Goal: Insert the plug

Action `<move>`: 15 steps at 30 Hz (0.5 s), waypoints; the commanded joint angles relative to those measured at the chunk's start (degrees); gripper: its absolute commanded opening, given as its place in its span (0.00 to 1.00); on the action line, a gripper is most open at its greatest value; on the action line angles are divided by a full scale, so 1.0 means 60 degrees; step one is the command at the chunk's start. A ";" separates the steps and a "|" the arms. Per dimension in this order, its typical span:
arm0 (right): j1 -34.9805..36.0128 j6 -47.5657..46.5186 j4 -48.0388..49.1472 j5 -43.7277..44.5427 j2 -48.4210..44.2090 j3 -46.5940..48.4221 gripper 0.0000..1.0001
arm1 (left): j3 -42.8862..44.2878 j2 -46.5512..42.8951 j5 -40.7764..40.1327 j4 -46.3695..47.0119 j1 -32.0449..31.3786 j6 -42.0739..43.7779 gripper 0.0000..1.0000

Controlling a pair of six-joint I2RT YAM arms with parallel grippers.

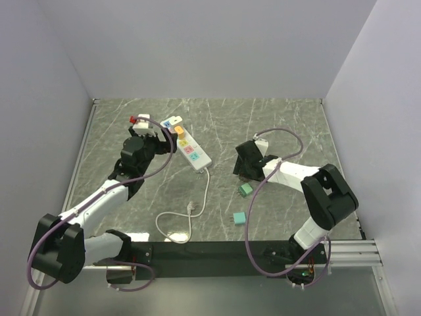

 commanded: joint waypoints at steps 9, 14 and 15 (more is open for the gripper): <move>0.0041 -0.0434 0.0726 -0.0052 0.0574 0.0648 0.23 | 0.0352 0.0374 -0.0278 0.0880 -0.0961 0.0697 0.98; -0.0046 -0.0727 0.0916 -0.0257 0.0355 0.1176 0.00 | 0.0118 0.0814 0.0101 0.1551 -0.1459 0.0873 0.97; -0.0061 -0.0756 0.1105 -0.0344 0.0325 0.1409 0.00 | 0.0060 0.0872 0.0175 0.1685 -0.1547 0.0931 0.96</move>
